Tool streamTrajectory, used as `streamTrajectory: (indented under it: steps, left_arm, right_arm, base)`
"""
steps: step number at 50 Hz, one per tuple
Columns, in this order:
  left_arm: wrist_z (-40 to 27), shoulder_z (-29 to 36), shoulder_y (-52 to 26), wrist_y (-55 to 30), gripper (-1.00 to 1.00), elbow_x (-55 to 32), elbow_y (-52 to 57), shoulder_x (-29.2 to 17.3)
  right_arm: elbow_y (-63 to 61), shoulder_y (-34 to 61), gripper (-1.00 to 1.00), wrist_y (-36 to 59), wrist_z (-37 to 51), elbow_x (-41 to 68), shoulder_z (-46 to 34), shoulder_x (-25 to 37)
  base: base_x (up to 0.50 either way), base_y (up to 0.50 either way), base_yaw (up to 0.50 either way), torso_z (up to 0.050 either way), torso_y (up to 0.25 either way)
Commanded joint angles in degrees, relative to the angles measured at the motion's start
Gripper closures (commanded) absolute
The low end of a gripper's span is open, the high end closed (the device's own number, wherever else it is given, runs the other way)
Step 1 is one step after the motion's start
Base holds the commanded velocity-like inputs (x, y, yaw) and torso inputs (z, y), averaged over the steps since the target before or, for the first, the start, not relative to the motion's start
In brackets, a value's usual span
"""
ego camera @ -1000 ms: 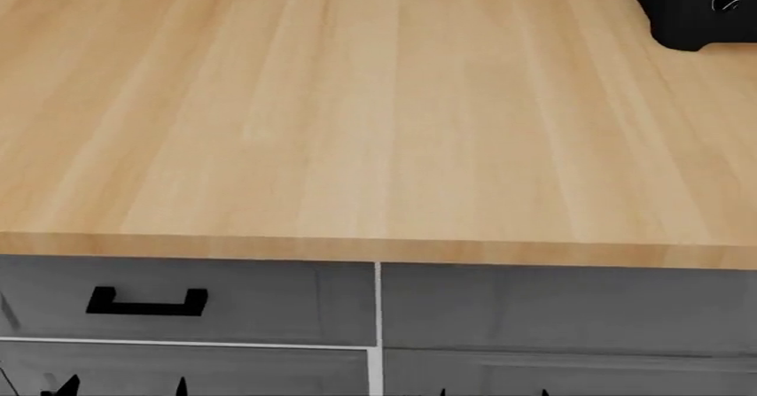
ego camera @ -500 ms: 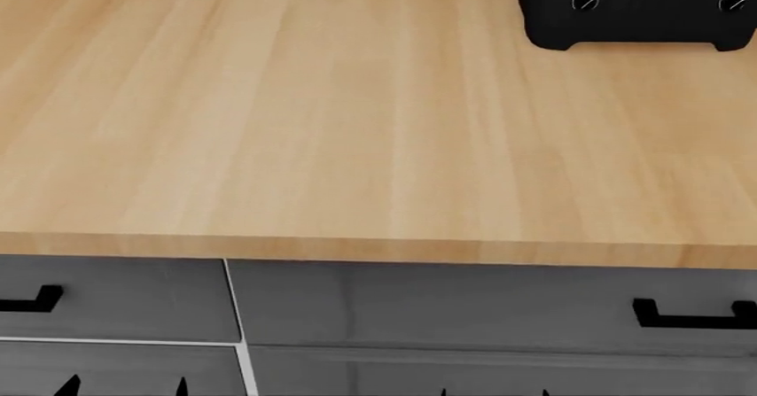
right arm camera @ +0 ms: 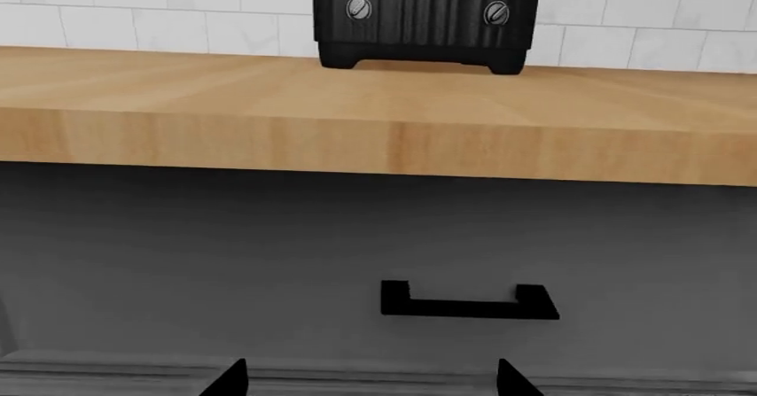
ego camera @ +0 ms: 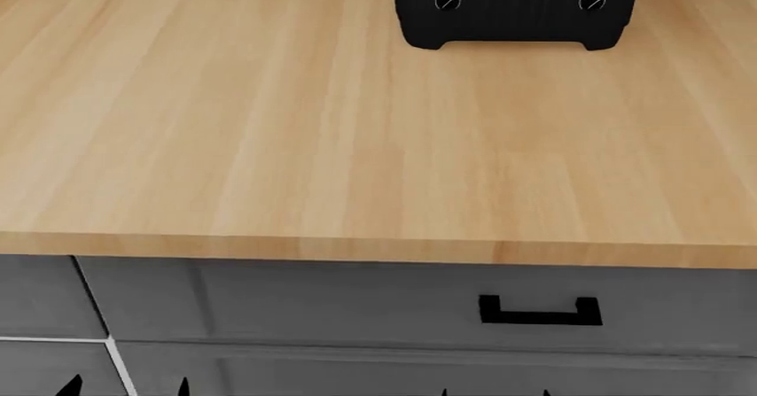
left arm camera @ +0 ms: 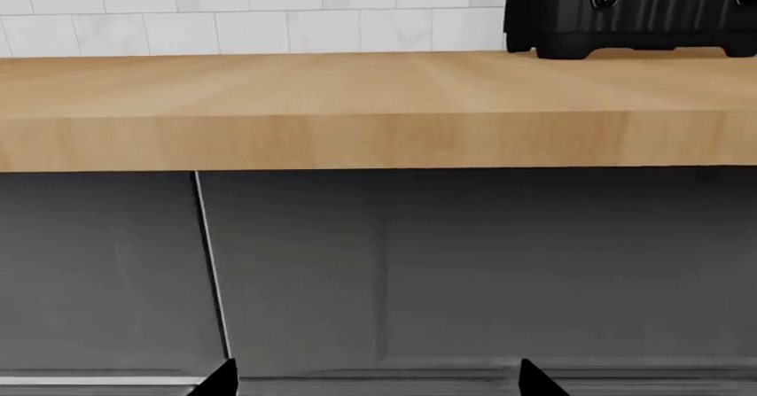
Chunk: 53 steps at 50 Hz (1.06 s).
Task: Navigate to the toaster.
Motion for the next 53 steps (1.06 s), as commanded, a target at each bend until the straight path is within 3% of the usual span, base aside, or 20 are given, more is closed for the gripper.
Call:
streamTrajectory:
  steps: [1,37,53]
  left_arm:
    - [-0.3,0.3,0.0,0.2,-1.00,-0.1,0.0,-0.2]
    - [-1.1,1.2,0.0,0.1,-1.00,-0.8,0.5,-1.0]
    - [-1.4,1.6,-0.2,0.3,-1.00,-1.0,0.3,-1.2]
  right_arm:
    - [0.1,0.0,-1.00,-0.2,0.3,0.1,-0.3,0.2]
    - [-0.6,-0.1,-1.00,-0.3,1.3,1.0,-1.1,1.1]
    - [-0.8,-0.2,-1.00,-0.8,1.8,1.1,-1.4,1.4]
  base:
    - [0.00,-0.50,0.00,0.000,0.000]
    - [0.00,-0.50,0.00,0.000,0.000]
    - [0.00,-0.02,0.00,0.000,0.000]
